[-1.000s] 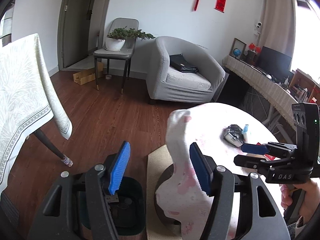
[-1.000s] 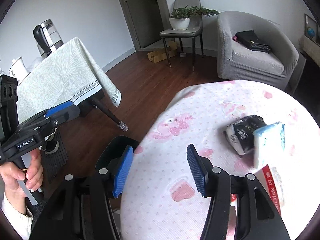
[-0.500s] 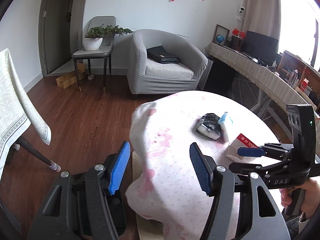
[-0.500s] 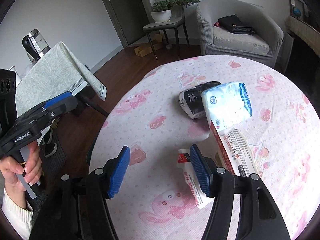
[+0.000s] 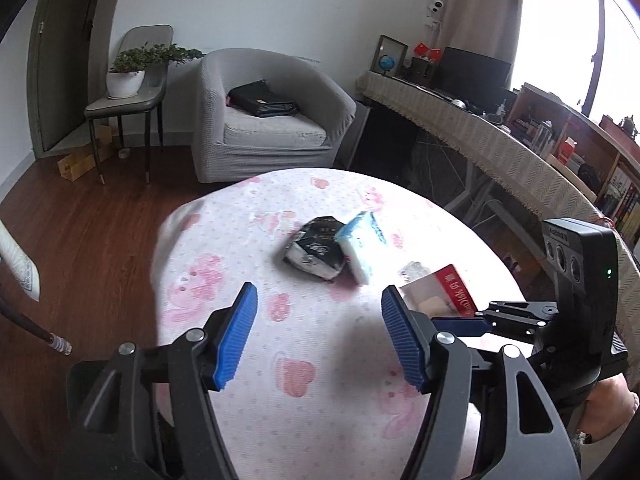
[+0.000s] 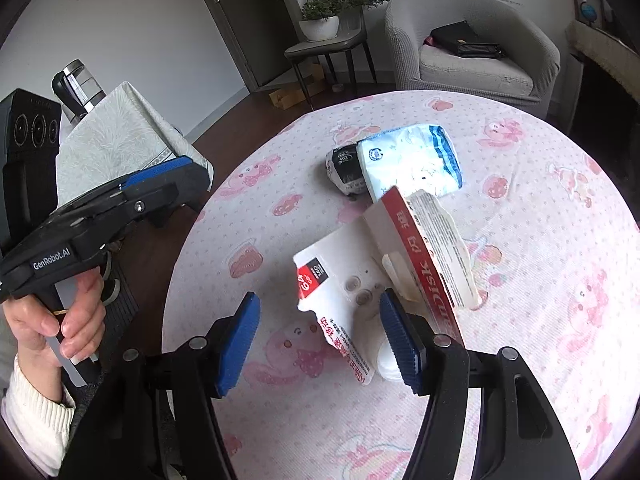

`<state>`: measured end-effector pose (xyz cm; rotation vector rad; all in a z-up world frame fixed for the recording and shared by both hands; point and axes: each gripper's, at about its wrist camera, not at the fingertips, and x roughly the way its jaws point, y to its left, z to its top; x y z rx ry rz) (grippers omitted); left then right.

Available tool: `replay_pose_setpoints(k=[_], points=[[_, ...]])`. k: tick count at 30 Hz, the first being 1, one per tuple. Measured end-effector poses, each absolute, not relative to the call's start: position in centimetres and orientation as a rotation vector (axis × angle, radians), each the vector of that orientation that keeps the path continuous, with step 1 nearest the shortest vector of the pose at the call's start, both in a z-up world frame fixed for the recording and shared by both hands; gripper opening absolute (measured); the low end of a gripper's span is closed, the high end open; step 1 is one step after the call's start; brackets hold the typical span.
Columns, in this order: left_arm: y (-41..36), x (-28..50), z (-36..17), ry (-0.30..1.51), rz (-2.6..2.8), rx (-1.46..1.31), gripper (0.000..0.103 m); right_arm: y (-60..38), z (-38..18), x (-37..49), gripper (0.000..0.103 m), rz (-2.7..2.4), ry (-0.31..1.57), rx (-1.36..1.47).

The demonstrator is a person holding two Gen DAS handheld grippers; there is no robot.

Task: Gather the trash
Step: 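Grasp the SanDisk card packaging with the left gripper while the right gripper grasps the white cap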

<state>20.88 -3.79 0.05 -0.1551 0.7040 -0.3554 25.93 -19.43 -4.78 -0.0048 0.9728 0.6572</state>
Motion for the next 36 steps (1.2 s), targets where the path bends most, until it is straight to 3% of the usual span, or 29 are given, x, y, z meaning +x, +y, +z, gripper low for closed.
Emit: replay_pose_setpoints(k=[11,18,25,32,36], points=[[-10.2,22.1,-1.9,0.767,-0.446,-0.087,0.069,-22.9,-5.4,24.5,0.064,0.655,0.981,0.007],[-13.1,22.3,-2.8,0.743,-0.43,0.008,0.088,-25.5,-5.7,24.1,0.065,0.647,0.977,0.024],[-15.2,23.4,-4.1,0.78,-0.4,0.067,0.088,-27.7,-4.6,23.1,0.065,0.671,0.908,-0.019],[-15.6,24.7,-5.6,0.842,-0.343,0.076,0.077,-30.7,-4.3,23.2,0.065,0.613,0.877,-0.057],[-15.2,24.9,-5.6,0.847,-0.346,0.041,0.077,-30.5,-4.9,23.2,0.065,0.629,0.885,-0.086]])
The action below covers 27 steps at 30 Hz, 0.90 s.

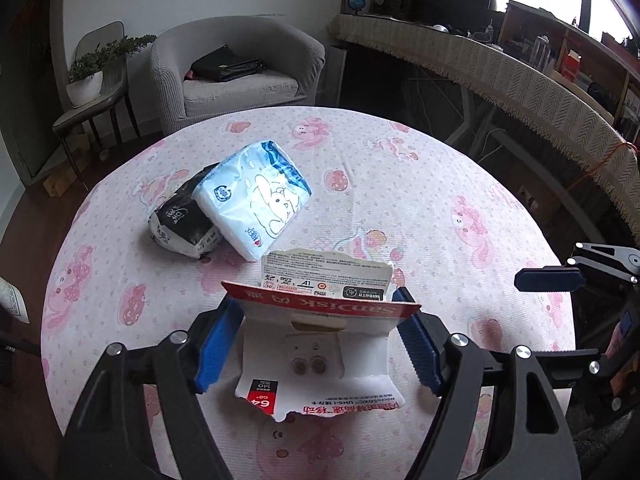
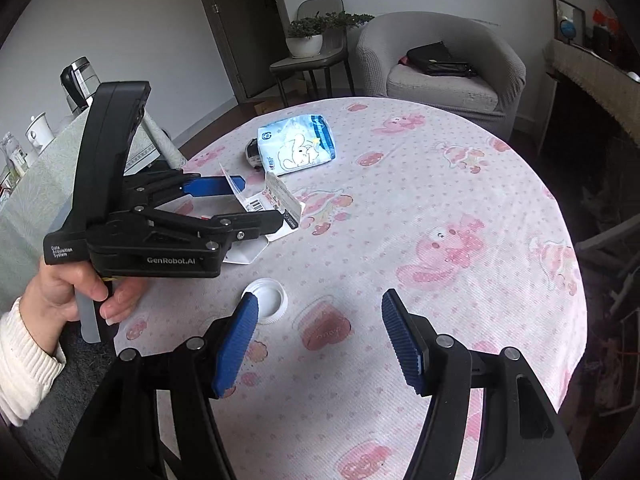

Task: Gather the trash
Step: 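Grasp the SanDisk card packaging with the left gripper while the right gripper grasps the white cap, then carry the packaging and white cap over the green bin and open both grippers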

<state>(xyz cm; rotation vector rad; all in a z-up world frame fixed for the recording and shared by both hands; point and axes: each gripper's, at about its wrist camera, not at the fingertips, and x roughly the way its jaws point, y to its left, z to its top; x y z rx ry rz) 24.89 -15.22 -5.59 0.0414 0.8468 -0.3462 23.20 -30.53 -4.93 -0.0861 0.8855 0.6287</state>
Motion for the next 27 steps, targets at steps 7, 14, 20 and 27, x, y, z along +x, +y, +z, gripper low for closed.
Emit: replay_pose_setpoints(k=[7,14,20,27], points=[[-14.5,24.0,-4.1,0.804,-0.343,0.014,0.077,-26.3,-6.5,22.4,0.065,0.677,0.916,-0.234],[-12.0,23.3,-2.6,0.776,-0.31,-0.033,0.077,-25.2,-6.6,22.8,0.045,0.639,0.892,-0.284],[-9.8,22.6,-1.8,0.764,-0.28,-0.04,0.077,-24.4,-6.6,24.3,0.031,0.605,0.891,-0.28],[-6.0,21.9,-1.3,0.759,-0.226,-0.053,0.077,-22.3,-6.5,26.2,0.031,0.57,0.895,-0.268]])
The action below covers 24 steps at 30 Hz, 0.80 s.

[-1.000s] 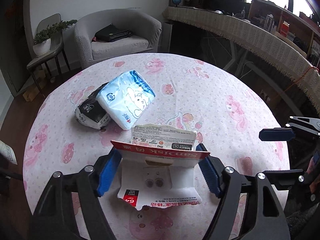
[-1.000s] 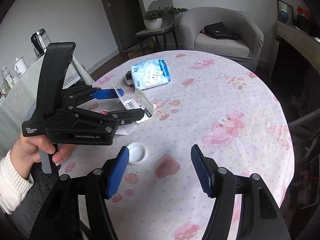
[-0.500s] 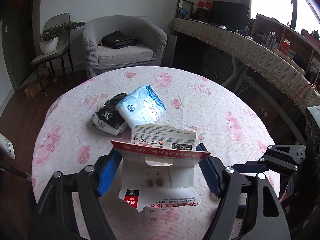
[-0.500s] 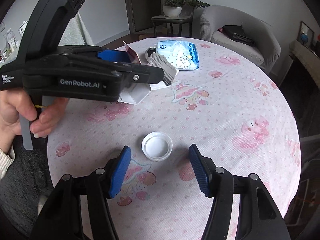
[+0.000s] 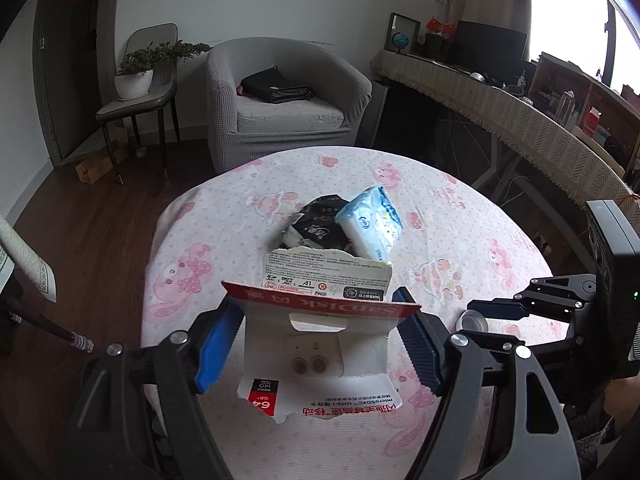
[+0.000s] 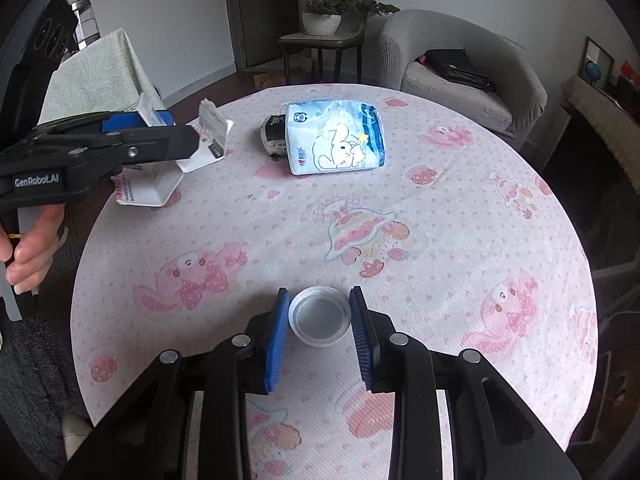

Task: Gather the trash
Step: 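Carry the packaging and white cap over the green bin and open both grippers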

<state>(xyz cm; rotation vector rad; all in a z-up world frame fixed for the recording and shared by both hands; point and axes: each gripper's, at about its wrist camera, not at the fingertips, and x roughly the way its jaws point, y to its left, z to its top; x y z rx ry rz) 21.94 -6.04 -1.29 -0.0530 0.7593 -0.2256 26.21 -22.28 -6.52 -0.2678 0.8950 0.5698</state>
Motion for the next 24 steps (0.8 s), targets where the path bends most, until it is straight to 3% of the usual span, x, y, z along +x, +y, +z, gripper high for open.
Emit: replay_pose_setpoints(k=[24], points=[[7.8,17.9,-3.2,0.806,-0.043,-0.106,0.077,-8.9,-2.0,28.0,0.031,0.704,0.841,-0.217]])
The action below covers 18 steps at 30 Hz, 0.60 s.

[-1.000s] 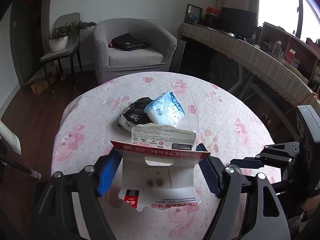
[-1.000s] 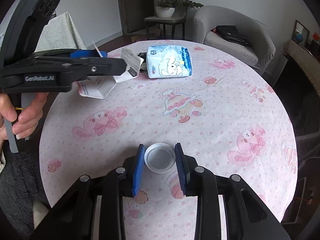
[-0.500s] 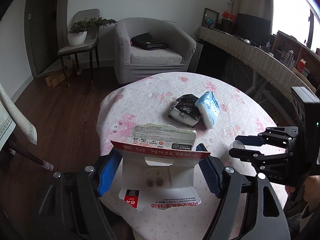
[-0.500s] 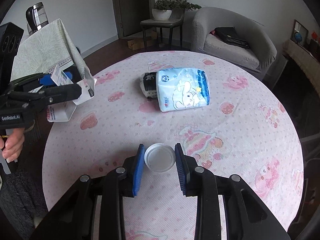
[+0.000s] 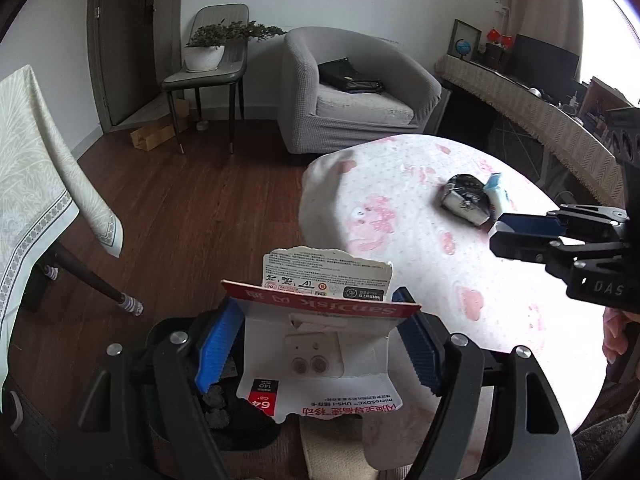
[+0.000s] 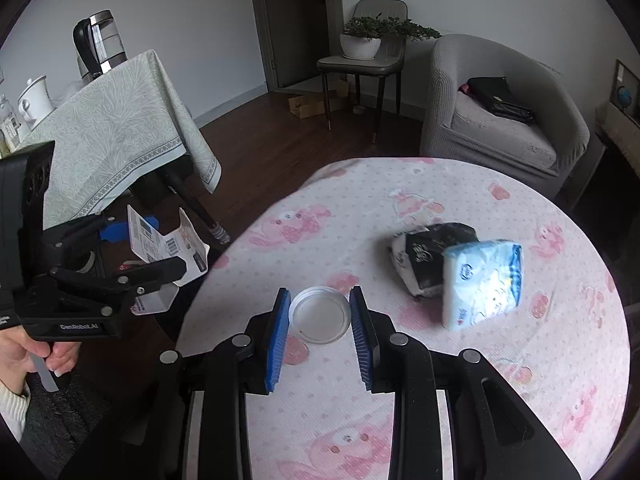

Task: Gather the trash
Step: 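Carry the packaging and white cap over the green bin and open both grippers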

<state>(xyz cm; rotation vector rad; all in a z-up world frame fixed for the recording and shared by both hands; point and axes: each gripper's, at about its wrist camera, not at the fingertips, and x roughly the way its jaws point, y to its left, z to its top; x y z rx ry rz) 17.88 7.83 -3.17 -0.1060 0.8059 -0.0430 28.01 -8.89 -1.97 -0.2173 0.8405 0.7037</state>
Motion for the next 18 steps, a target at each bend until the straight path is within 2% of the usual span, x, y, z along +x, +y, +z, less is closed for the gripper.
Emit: replay_pose_setpoints(k=[8,18], points=[[13.1,17.0,-6.2,0.86,0.034,-0.124,0.077,-3.3,-1.7,27.5,0.031,0.777,0.845,-0.247],[17.9,17.8,-13.3,1.041,0.123,-0.128,0.077,2.8,-1.9,26.9,0.031,0.85,0.863,-0.288]])
